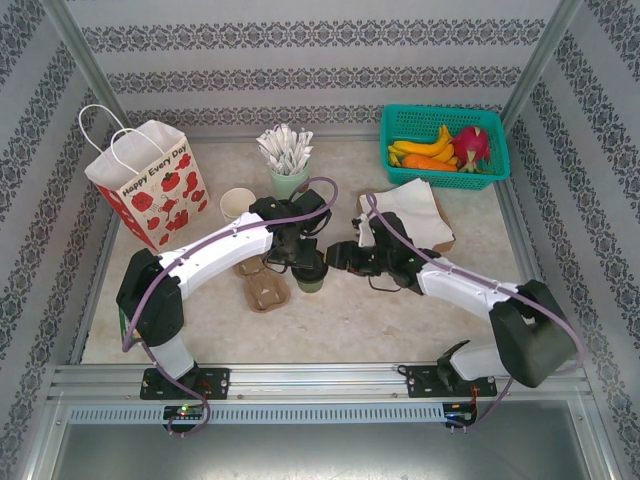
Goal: Pack the takeout coffee
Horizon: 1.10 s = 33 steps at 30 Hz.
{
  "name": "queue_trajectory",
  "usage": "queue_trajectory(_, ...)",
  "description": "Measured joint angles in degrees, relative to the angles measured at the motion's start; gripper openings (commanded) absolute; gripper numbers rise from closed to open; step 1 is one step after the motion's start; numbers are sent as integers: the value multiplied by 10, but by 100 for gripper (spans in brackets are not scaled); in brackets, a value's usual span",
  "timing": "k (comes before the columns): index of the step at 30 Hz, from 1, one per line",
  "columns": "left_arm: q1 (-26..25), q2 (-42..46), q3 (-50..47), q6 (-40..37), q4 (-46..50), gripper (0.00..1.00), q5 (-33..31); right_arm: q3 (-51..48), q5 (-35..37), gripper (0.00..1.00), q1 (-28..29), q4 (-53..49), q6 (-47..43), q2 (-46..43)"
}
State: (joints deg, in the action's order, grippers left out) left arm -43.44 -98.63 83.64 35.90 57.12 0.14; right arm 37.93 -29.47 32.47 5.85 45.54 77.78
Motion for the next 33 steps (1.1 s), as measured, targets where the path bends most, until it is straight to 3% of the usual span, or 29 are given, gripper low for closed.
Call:
queue_trajectory(17,0,-1,0,23,5,0,-7,-31,-13,39,38,27,-57,-8)
queue_trajectory(26,0,0,-2,58,12,0,-22,-57,44,50,64,86,-69,-16)
queue_trajectory(33,0,0,-2,75,8,0,-21,-60,39,56,102,100,-104,-17)
